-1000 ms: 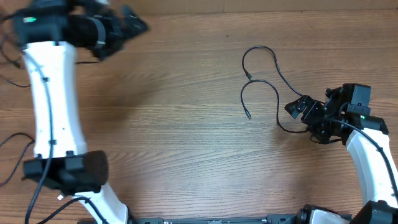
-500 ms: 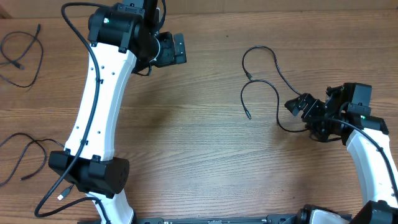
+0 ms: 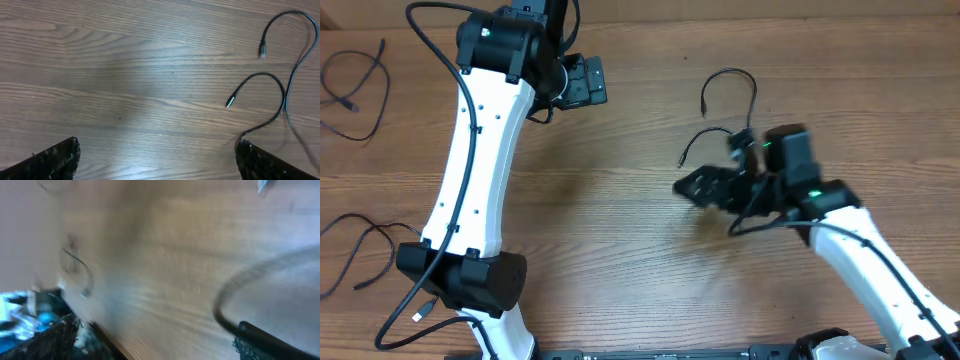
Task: Untangle cables
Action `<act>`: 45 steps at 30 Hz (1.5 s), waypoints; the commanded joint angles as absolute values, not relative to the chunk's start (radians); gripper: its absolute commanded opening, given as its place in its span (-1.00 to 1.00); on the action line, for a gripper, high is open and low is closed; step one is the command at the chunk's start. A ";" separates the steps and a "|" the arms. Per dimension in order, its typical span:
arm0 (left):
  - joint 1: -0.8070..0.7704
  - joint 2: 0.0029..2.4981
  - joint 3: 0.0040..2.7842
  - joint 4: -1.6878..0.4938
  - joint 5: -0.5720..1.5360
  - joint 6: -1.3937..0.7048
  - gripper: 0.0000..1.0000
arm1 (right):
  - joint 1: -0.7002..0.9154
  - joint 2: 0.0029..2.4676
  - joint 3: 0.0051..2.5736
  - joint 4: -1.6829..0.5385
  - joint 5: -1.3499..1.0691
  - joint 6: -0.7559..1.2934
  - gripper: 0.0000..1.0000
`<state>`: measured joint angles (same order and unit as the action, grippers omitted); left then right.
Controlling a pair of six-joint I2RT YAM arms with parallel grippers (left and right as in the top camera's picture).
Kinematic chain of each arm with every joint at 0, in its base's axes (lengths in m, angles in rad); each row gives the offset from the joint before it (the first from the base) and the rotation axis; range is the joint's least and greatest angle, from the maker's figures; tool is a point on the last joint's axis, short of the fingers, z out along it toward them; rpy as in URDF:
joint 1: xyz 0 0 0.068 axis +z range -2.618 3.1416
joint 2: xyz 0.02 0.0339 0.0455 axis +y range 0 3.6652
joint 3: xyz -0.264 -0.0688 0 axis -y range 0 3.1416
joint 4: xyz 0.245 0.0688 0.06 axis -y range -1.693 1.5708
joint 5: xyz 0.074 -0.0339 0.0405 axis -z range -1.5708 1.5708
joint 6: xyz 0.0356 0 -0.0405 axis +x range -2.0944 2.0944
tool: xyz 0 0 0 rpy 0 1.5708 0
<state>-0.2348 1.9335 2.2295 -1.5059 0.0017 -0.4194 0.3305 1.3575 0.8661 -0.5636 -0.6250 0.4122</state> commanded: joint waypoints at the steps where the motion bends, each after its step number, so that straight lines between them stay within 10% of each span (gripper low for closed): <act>1: -0.207 1.926 2.227 -1.517 -0.033 -0.427 0.98 | 0.386 1.332 0.919 -0.630 -0.424 0.418 0.99; 18: -0.290 1.926 2.109 -1.376 0.290 -0.487 0.99 | 0.385 1.138 1.338 -1.500 0.303 0.816 1.00; 45: -0.767 2.243 1.851 -0.506 -0.018 -0.651 0.99 | 0.385 0.877 1.336 -1.604 0.336 0.973 1.00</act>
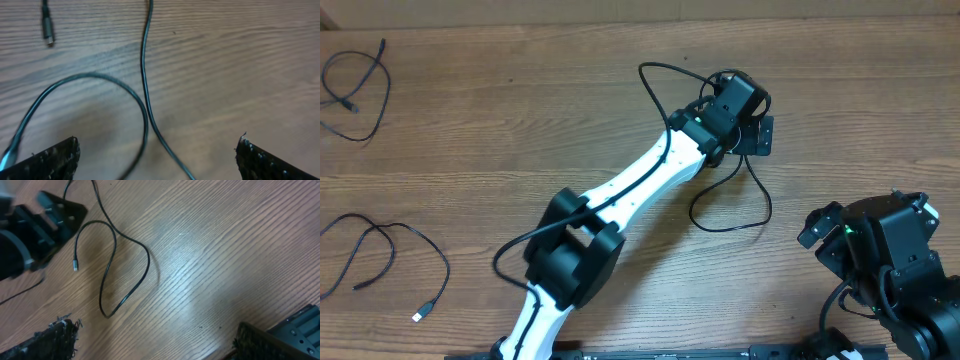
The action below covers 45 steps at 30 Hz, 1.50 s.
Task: Untangle cables
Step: 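Grasp the black cable loop near the right gripper with the left gripper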
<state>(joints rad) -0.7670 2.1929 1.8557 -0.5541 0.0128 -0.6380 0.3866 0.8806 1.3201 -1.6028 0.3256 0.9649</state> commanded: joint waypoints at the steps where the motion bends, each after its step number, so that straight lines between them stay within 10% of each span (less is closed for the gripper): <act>1: -0.767 2.257 1.851 -0.482 -0.018 -0.651 1.00 | 0.385 0.877 1.336 -1.604 0.336 0.973 0.99; 45: -0.857 2.499 1.846 -0.458 -0.257 -0.450 0.57 | 0.385 0.877 1.336 -1.586 0.336 0.973 1.00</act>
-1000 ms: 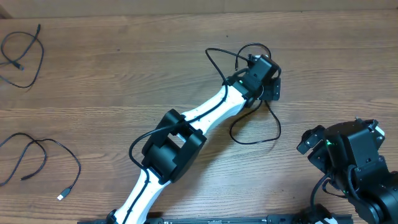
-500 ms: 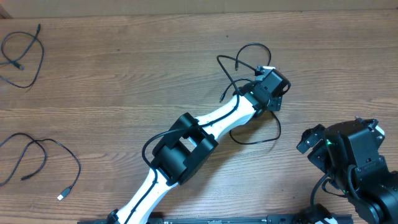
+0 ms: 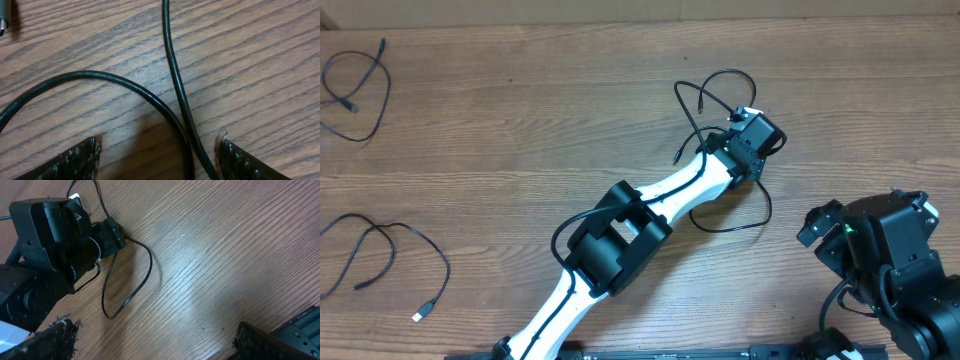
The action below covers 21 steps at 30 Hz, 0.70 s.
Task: Untangle cables
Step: 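Grasp the black cable loop near the right gripper with the left gripper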
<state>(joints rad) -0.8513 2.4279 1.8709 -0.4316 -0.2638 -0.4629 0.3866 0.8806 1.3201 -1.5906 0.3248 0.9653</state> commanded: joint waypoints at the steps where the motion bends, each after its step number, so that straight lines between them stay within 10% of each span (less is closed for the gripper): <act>1: -0.859 2.499 1.846 -0.458 -0.257 -0.450 0.57 | 0.385 0.877 1.336 -1.586 0.336 0.973 1.00; 11: -0.849 2.499 1.813 -0.502 -0.298 -0.450 0.29 | 0.385 0.877 1.336 -1.586 0.336 0.973 1.00; 21: -0.819 2.499 1.813 -0.549 -0.270 -0.547 -0.92 | 0.385 0.877 1.336 -1.586 0.336 0.973 1.00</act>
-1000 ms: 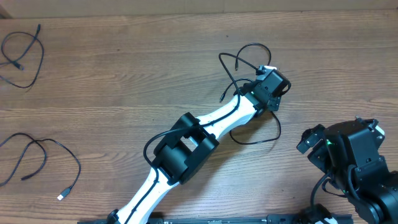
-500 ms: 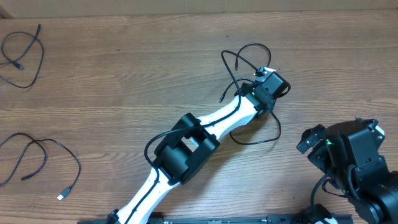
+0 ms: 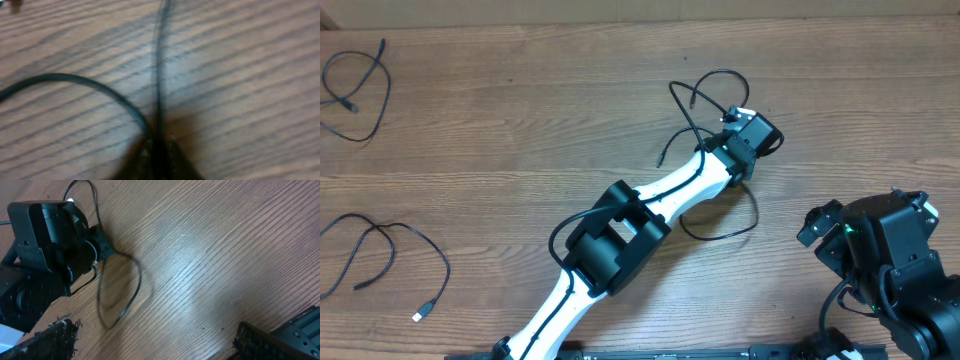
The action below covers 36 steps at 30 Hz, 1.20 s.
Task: Untangle cables
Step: 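Grasp the black cable loop near the right gripper with the left gripper, then drag the grasped cable up and left with the left gripper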
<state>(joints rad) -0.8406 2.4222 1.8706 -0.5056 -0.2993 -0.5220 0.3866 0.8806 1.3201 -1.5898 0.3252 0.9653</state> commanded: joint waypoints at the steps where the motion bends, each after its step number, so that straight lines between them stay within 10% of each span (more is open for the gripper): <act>1: -0.816 2.498 1.813 -0.549 -0.270 -0.547 -0.92 | 0.385 0.877 1.336 -1.586 0.336 0.973 1.00; 36: -0.018 2.042 1.869 -0.856 -0.359 -0.558 -0.92 | 0.385 0.877 1.336 -1.586 0.336 0.973 1.00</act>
<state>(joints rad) -0.0475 2.0396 1.8671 -0.8417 -0.4606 -0.5514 0.3866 0.8806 1.3201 -1.5906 0.3252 0.9653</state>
